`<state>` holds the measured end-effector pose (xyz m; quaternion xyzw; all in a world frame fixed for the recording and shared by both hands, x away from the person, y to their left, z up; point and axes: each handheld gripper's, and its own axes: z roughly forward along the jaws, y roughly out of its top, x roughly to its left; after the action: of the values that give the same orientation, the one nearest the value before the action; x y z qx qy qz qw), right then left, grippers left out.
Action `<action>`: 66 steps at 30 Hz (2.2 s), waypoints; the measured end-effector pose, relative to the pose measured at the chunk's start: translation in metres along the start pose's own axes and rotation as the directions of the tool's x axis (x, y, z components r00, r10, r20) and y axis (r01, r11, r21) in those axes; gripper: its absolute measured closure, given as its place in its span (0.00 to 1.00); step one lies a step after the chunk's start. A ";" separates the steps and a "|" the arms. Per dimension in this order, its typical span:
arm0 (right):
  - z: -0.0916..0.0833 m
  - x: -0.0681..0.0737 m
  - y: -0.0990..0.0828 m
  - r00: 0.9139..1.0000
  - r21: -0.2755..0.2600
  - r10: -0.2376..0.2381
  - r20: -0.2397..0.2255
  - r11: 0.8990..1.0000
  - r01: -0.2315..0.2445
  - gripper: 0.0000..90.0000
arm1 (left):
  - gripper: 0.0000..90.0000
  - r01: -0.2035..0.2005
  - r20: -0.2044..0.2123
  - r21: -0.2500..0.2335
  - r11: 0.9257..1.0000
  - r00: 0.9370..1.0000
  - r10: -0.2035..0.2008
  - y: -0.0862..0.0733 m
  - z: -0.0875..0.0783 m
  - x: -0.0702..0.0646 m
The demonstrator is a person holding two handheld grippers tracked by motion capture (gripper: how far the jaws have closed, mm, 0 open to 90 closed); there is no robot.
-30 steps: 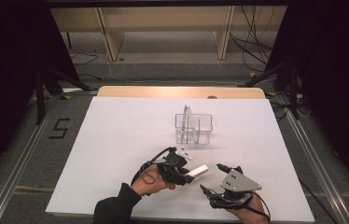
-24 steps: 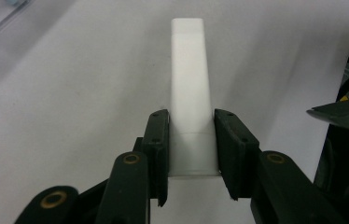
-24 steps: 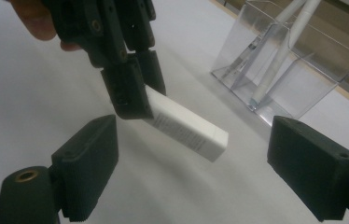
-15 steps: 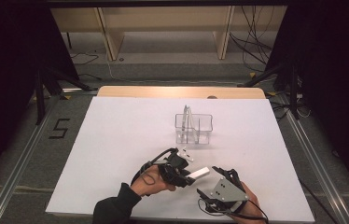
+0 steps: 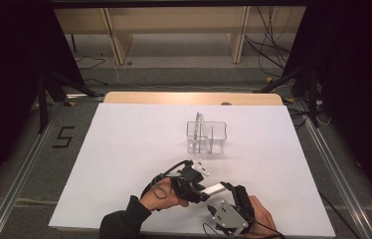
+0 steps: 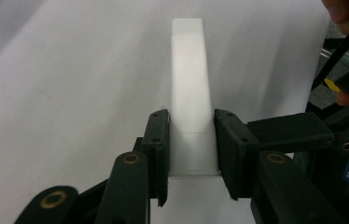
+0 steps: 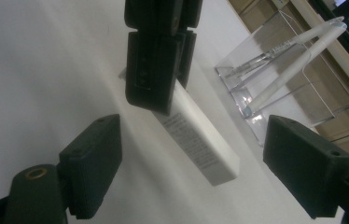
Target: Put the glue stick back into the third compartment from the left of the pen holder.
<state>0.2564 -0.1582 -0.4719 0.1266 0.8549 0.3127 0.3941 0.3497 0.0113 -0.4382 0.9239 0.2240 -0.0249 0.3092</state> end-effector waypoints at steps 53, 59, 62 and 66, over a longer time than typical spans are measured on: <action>0.010 0.039 -0.002 0.832 0.126 -0.523 0.183 0.852 0.508 0.75 | 0.74 -0.024 0.053 0.043 0.999 0.998 0.022 0.004 0.000 -0.011; 0.011 0.040 -0.002 0.815 0.135 -0.551 0.180 0.835 0.534 0.77 | 0.74 -0.026 0.057 0.050 0.998 0.998 0.023 0.003 0.000 -0.010; 0.011 0.040 -0.003 0.812 0.131 -0.554 0.184 0.832 0.539 0.77 | 0.73 -0.022 0.061 0.033 0.999 0.998 0.020 0.003 0.000 -0.010; 0.010 0.039 -0.004 0.817 0.136 -0.548 0.179 0.836 0.531 0.78 | 0.66 -0.012 0.058 0.031 0.999 0.998 0.010 0.003 -0.003 -0.009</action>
<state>0.2386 -0.1386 -0.5023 -0.0728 0.8208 0.1384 0.5493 0.3429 0.0073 -0.4319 0.9288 0.2093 -0.0536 0.3011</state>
